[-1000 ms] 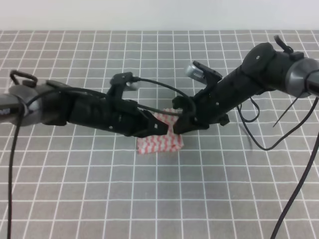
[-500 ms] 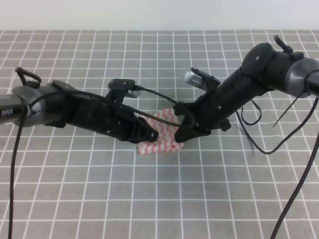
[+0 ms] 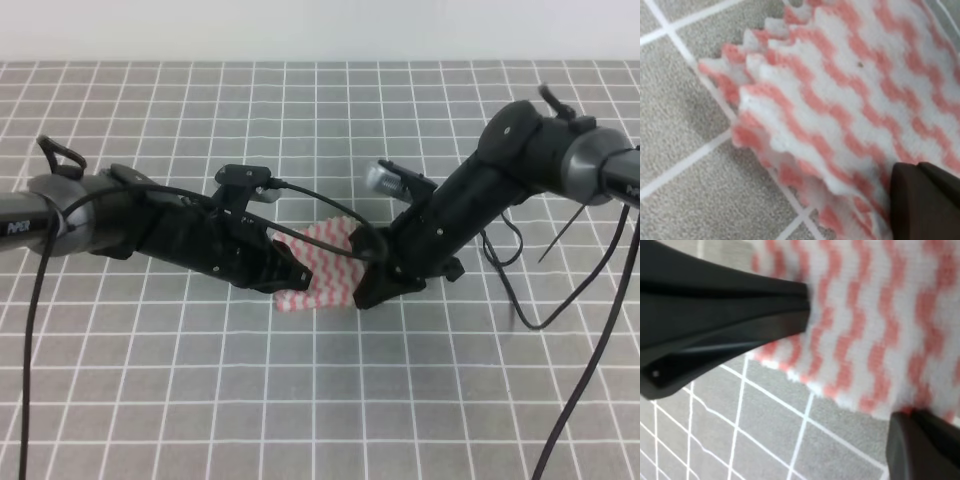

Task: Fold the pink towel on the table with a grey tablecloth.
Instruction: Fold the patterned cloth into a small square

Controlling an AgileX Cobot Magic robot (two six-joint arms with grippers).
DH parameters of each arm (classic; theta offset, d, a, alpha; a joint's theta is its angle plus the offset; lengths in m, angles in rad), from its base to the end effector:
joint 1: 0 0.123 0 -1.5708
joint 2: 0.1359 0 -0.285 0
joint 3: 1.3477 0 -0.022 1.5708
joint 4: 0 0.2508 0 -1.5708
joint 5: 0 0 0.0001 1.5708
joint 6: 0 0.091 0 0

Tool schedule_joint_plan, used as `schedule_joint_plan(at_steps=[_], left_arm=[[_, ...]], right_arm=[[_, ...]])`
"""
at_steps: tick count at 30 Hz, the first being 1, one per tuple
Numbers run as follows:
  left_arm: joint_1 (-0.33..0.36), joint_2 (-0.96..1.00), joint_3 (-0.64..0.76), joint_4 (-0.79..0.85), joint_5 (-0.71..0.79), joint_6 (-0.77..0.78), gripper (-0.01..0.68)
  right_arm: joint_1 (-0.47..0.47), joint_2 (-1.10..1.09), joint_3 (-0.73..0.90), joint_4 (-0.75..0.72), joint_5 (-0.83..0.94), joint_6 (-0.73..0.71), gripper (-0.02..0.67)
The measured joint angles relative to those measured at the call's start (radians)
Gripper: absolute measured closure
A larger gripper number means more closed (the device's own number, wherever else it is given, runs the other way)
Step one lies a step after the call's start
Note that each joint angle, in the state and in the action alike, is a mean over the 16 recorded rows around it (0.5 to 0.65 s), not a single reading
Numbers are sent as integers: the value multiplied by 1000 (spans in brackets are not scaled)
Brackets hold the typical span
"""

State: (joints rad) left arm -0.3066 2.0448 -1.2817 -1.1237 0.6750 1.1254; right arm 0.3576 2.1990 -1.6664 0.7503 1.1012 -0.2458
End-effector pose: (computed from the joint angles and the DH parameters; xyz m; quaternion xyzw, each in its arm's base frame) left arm 0.3779 -0.1735 0.1533 0.2678 0.8820 -0.3085 0.2351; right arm 0.3970 0.2074 0.1693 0.1219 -0.9365 -0.3288 0.0071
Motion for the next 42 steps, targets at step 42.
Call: schedule_joint_plan(at_steps=[42], left_arm=[[0,-28,-87,294,123,-265,676]], right_arm=[[14,58,-117,-20,15,1,664]])
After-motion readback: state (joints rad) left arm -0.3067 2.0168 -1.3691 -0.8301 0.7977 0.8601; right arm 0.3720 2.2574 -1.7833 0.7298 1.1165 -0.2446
